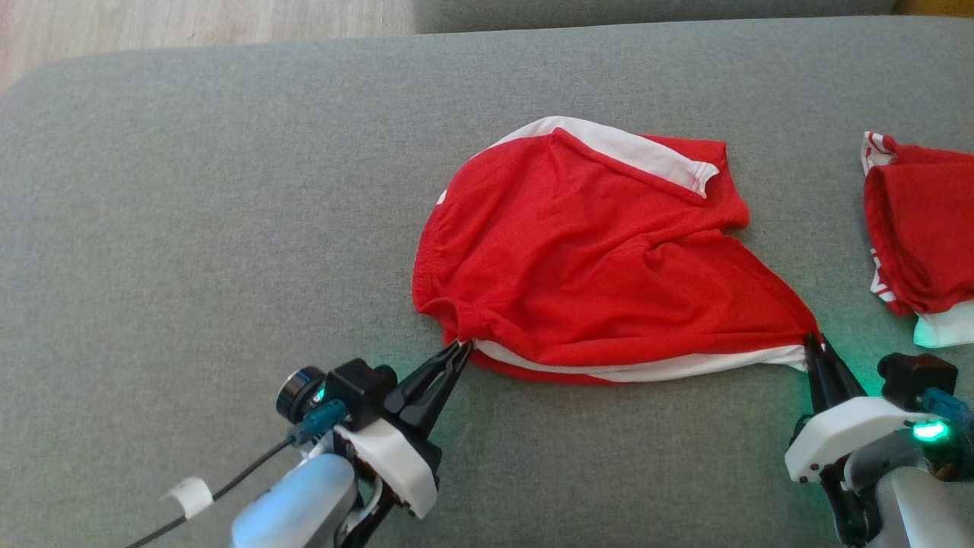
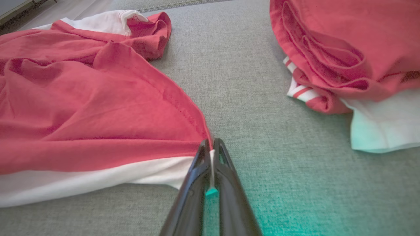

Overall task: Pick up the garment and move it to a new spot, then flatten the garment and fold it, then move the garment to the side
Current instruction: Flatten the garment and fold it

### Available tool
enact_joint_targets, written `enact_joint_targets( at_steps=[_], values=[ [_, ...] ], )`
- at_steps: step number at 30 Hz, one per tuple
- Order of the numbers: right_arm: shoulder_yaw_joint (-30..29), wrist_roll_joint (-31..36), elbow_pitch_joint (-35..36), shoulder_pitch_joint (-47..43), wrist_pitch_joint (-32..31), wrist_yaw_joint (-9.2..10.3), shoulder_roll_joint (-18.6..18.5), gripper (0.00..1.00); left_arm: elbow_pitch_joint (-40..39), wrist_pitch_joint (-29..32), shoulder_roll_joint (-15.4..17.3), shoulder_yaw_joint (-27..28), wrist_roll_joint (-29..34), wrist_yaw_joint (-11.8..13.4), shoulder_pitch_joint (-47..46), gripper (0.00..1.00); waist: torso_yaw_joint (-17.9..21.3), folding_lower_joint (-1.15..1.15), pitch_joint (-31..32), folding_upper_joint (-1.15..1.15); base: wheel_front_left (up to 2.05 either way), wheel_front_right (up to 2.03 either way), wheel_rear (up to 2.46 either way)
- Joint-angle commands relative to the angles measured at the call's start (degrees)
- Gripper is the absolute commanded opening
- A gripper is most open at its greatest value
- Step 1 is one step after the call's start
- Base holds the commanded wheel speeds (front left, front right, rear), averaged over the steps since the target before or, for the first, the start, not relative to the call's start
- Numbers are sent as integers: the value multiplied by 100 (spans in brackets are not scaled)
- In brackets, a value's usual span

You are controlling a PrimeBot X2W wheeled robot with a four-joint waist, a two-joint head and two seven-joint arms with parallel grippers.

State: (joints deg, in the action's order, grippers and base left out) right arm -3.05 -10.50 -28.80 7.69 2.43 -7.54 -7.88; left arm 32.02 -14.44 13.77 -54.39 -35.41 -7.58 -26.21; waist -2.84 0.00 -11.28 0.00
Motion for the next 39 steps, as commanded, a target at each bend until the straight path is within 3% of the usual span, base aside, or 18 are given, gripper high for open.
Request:
enact_joint_targets(
  at_steps=[1, 10, 17, 28, 34, 39],
  values=[
    [123, 41, 129, 163, 27, 5, -65, 0, -135, -55, 138, 146, -64, 9, -293, 0, -2, 0, 3, 0, 0, 0, 0],
    [313, -45, 301, 276, 137, 5, -211, 0, -343, -55, 384, 392, -14, 9, -216, 0, -16, 0, 230, 0, 0, 0, 0],
    [602, -367, 1151, 732, -41, 5, -452, 0, -1040, -55, 851, 1017, -22, 59, -242, 0, -2, 0, 746, 0, 0, 0, 0],
    [1021, -803, 2200, 2066, -644, 5, -678, 0, -1893, 537, 1524, 1594, -54, 359, -1173, 0, 63, 0, 1361, 0, 0, 0, 0],
    [1175, -654, 2295, 2839, -723, 5, -662, 0, -2176, 717, 1660, 1876, -28, 576, -1709, 0, 137, 0, 1575, 0, 0, 0, 0],
    [1132, -458, 2410, 2902, -843, 5, -646, 0, -2502, 736, 1759, 2044, -60, 821, -1682, 0, 153, 0, 1657, 0, 0, 0, 0]
  ],
)
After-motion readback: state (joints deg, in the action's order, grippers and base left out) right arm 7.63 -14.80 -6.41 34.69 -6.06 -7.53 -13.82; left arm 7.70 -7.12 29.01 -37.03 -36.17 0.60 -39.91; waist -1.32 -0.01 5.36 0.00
